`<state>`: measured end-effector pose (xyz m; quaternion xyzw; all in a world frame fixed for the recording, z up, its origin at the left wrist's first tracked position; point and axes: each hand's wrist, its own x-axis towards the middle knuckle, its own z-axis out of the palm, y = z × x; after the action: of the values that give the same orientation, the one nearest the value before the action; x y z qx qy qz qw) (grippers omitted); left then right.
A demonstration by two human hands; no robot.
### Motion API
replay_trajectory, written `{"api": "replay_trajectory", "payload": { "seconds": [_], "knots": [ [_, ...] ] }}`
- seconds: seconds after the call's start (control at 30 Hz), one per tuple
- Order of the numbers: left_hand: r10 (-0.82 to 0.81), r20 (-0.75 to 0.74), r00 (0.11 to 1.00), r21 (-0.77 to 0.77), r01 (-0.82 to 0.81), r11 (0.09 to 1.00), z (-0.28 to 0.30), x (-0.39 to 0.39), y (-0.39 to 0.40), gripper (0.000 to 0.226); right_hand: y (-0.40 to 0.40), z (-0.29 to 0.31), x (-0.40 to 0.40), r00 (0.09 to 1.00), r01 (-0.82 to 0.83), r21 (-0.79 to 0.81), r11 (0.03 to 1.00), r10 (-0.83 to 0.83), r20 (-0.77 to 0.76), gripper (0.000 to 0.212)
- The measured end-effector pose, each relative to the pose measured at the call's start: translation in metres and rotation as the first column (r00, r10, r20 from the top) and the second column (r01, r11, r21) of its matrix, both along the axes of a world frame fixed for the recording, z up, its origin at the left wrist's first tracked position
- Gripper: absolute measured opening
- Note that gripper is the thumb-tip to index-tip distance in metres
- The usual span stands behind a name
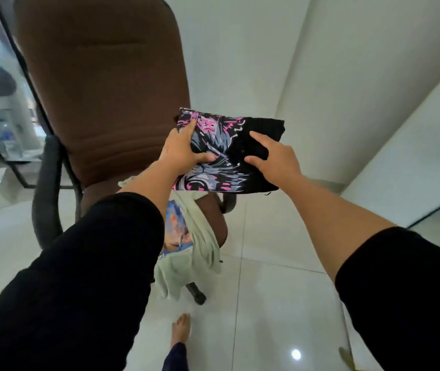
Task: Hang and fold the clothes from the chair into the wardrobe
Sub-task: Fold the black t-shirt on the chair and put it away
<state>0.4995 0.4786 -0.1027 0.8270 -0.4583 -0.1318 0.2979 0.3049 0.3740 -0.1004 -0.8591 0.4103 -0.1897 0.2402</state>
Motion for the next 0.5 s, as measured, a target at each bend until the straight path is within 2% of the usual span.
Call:
{"api": "replay_trajectory", "payload": {
  "seconds": [0.13,0.27,0.37,0.5],
  "knots": [
    [-0.2,0.034,0.979,-0.092,0.202,0.975,0.059,-0.056,-0.043,0.11,-0.01,0.057,-0.073,0.985,0.169,-0.068,0.983,-0.166,0.047,0.06],
    [-0.362,0.055,0.93,-0.128,0.366,0.922,0.093,-0.108,-0.084,0.111,-0.01,0.09,-0.136,0.94,0.341,-0.118,0.933,-0.333,0.077,0.06],
    [-0.498,0.077,0.864,-0.14,0.504,0.852,0.11,-0.149,-0.11,0.111,0.001,0.103,-0.178,0.867,0.496,-0.114,0.861,-0.484,0.114,0.06],
    [-0.679,0.112,0.725,-0.134,0.688,0.713,0.122,-0.204,-0.13,0.109,0.027,0.101,-0.226,0.728,0.683,-0.079,0.726,-0.67,0.144,0.06]
  ]
}}
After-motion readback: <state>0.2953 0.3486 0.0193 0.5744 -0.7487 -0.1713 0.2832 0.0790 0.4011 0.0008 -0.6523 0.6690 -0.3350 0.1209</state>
